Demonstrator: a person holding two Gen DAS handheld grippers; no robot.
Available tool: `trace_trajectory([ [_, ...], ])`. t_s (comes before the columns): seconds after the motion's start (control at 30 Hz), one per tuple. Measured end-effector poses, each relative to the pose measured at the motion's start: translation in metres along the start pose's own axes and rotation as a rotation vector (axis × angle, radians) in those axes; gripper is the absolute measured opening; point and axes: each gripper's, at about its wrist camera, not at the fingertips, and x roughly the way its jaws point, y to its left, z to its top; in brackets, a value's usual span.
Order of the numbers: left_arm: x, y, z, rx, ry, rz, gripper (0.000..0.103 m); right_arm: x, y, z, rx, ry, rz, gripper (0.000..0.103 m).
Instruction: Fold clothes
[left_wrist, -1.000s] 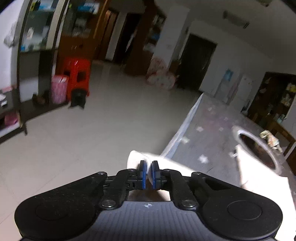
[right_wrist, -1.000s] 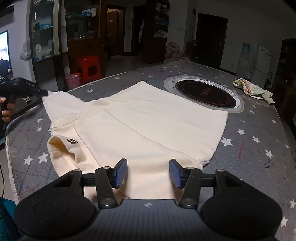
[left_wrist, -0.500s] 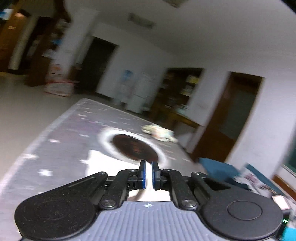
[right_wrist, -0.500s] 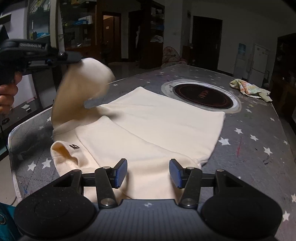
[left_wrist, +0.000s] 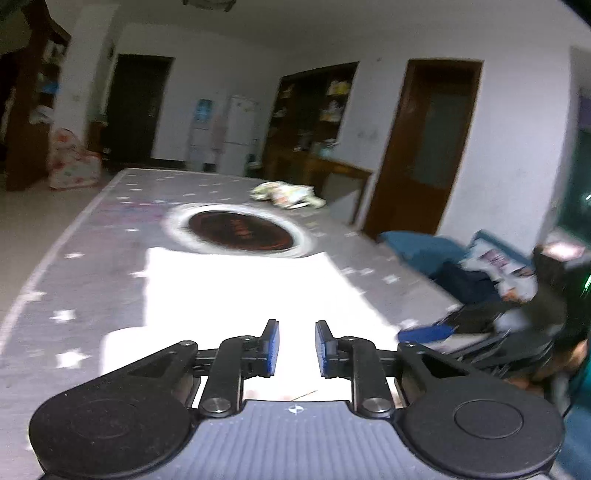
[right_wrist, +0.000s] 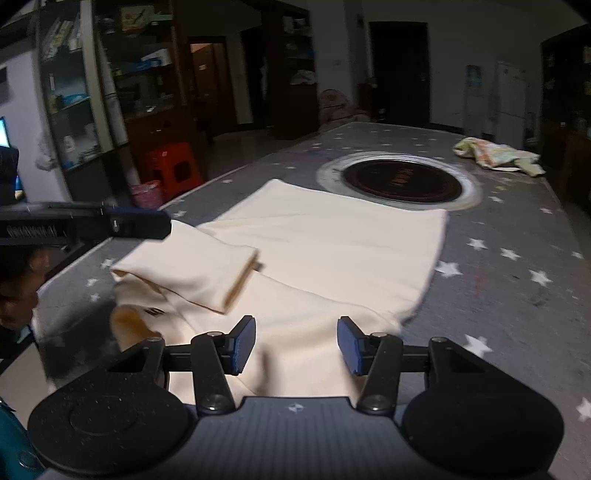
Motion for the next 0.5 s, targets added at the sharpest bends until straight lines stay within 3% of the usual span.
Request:
trace_trajectory([
  [0.2,-0.025,0.028,-0.02,0.032,0.024,0.162,0.036,0.03,0.017,0.017,-0.023,0.039,0.097,0.041],
  [0.5,-0.043,0.043,-0.035,0.026,0.034,0.223,0.047,0.08,0.033,0.028,0.011,0.119,0.145,0.03],
])
